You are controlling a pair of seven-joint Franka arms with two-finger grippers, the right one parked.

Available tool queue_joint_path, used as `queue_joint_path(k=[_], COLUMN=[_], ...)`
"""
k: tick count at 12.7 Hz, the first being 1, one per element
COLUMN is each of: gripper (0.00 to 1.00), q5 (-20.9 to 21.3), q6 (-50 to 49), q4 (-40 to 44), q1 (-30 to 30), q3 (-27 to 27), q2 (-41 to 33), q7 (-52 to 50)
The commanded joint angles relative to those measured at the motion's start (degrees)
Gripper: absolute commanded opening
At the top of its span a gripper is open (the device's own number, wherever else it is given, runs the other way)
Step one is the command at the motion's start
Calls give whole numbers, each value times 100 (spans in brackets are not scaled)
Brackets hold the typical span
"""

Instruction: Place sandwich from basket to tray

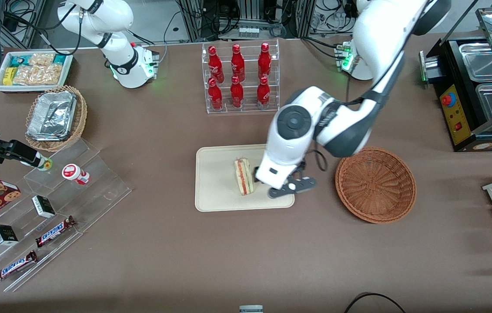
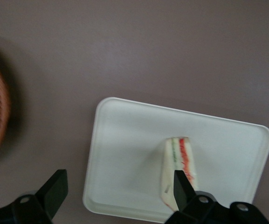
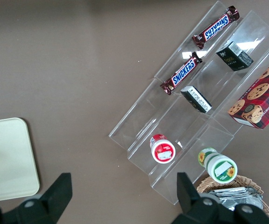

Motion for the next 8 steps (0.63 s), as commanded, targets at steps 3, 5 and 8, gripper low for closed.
queue_joint_path(k=[3, 5, 8], gripper=[100, 100, 100], q5=[-158, -246, -246], q6=[-381, -398, -363], q4=[-971, -1263, -1799], q1=[872, 1112, 1463], q3=[-66, -58, -58], q2=[-884, -1183, -1632], q7=[1540, 1953, 2279])
